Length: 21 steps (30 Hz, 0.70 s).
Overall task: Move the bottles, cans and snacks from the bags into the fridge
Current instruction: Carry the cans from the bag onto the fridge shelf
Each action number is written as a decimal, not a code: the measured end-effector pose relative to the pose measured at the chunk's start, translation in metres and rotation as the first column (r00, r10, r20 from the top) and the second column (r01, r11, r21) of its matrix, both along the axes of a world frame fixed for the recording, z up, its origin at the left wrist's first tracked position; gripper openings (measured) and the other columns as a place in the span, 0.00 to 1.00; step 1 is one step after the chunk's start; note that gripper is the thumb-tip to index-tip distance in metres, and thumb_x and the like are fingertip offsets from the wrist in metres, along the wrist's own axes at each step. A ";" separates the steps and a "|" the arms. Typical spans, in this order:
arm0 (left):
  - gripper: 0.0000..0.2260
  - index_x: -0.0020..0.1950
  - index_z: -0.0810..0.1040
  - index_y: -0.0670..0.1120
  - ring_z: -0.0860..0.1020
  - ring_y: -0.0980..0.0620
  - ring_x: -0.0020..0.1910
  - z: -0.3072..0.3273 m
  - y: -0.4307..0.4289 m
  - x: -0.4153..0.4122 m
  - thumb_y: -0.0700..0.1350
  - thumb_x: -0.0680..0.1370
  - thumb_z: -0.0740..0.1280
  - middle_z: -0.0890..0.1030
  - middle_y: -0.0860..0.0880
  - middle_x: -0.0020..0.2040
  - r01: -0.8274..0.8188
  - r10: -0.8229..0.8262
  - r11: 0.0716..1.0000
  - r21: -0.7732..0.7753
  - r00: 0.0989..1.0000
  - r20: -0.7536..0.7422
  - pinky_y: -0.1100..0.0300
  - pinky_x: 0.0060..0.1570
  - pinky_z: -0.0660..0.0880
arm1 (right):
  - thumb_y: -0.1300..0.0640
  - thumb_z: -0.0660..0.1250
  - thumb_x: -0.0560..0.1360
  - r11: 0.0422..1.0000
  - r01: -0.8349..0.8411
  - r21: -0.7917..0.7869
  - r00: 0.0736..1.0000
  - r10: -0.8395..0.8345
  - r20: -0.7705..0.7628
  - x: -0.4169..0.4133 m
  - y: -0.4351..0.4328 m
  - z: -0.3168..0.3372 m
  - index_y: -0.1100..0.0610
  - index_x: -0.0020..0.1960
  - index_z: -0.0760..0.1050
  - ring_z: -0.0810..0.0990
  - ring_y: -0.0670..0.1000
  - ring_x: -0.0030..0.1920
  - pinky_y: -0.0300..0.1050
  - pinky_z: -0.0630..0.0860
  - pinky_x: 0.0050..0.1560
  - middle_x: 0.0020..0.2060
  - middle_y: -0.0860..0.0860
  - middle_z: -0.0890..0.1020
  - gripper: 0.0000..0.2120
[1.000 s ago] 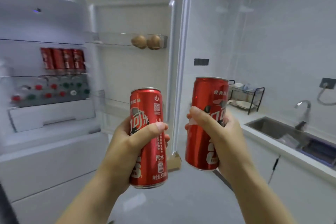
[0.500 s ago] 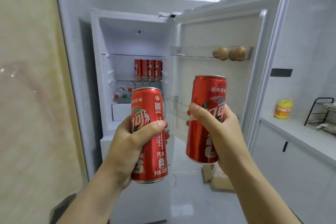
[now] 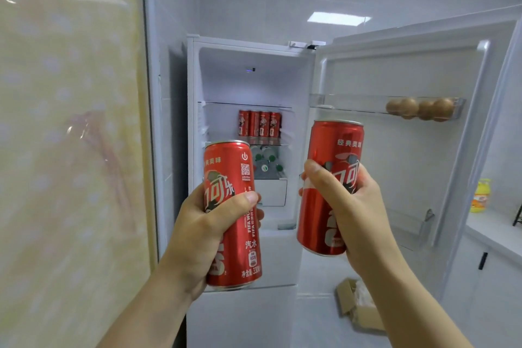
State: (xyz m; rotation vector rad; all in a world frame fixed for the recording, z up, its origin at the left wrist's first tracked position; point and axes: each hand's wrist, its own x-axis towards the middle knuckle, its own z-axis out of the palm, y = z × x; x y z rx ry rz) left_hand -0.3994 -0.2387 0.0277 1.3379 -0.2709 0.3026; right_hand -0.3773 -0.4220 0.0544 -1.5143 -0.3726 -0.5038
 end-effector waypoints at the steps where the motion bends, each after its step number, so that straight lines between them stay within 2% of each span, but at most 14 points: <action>1: 0.32 0.58 0.77 0.46 0.85 0.45 0.42 0.000 0.004 0.006 0.55 0.56 0.75 0.85 0.44 0.47 -0.003 0.003 1.000 -0.003 1.000 -0.004 0.57 0.37 0.80 | 0.41 0.71 0.61 1.000 0.000 -0.005 1.000 0.000 0.000 0.007 0.004 0.000 0.47 0.54 0.75 0.85 0.49 0.46 0.53 0.81 0.51 0.45 0.47 0.85 0.23; 4: 0.28 0.58 0.77 0.47 0.85 0.45 0.42 0.000 0.011 0.031 0.51 0.59 0.75 0.85 0.44 0.47 -0.012 0.011 1.000 -0.022 1.000 -0.017 0.57 0.37 0.80 | 0.39 0.70 0.62 1.000 0.008 -0.013 1.000 -0.008 0.000 0.034 0.013 0.002 0.49 0.56 0.75 0.85 0.50 0.47 0.55 0.81 0.52 0.46 0.48 0.84 0.26; 7: 0.29 0.57 0.78 0.48 0.85 0.45 0.41 0.001 0.013 0.061 0.52 0.57 0.76 0.85 0.44 0.46 -0.037 0.036 0.999 -0.040 0.999 -0.018 0.57 0.36 0.79 | 0.39 0.70 0.63 1.000 0.002 -0.019 1.000 -0.002 0.005 0.068 0.016 0.003 0.49 0.56 0.75 0.85 0.49 0.46 0.54 0.81 0.51 0.46 0.48 0.85 0.25; 11: 0.24 0.57 0.78 0.48 0.85 0.46 0.42 0.004 0.010 0.108 0.50 0.62 0.73 0.85 0.44 0.46 -0.083 0.083 0.995 -0.058 0.997 -0.008 0.56 0.36 0.80 | 0.39 0.71 0.62 0.999 -0.031 -0.012 1.000 0.031 0.007 0.120 0.014 0.001 0.47 0.55 0.75 0.85 0.48 0.46 0.53 0.82 0.50 0.45 0.47 0.85 0.23; 21: 0.24 0.58 0.76 0.49 0.85 0.45 0.42 0.005 -0.003 0.214 0.51 0.63 0.73 0.85 0.44 0.46 -0.209 0.209 0.976 -0.056 0.978 -0.005 0.51 0.42 0.78 | 0.37 0.70 0.62 0.995 -0.095 0.001 0.995 0.095 -0.004 0.240 0.002 -0.003 0.44 0.53 0.76 0.85 0.46 0.45 0.52 0.82 0.50 0.44 0.45 0.85 0.22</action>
